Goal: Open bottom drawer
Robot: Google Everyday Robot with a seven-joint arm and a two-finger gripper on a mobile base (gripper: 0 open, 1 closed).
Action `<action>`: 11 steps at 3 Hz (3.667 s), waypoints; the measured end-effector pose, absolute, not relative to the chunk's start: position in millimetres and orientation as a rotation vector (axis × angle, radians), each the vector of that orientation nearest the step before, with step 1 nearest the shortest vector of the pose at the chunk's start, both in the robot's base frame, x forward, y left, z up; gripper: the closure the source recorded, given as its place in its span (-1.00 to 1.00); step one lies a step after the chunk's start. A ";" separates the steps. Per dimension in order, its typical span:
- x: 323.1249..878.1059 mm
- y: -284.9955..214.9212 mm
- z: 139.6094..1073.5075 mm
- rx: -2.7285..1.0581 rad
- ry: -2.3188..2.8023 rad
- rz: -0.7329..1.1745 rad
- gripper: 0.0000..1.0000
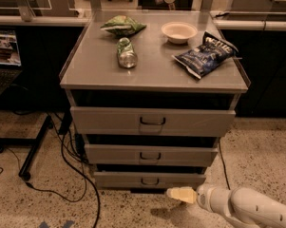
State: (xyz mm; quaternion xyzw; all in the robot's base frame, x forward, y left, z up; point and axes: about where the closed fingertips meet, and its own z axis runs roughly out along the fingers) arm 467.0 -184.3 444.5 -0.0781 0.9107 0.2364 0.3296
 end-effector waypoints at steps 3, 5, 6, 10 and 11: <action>468.3 -188.7 414.1 -0.168 2.438 0.613 -0.16; 468.7 -187.9 411.4 -0.162 2.433 0.619 0.92; 470.5 -184.4 399.6 -0.134 2.410 0.645 1.00; 519.6 -211.2 283.5 0.228 2.203 0.644 1.00; 523.9 -208.9 277.7 0.267 2.183 0.648 1.00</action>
Offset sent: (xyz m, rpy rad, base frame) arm 0.0016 -0.0039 -0.0260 -0.0056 0.0478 -0.0197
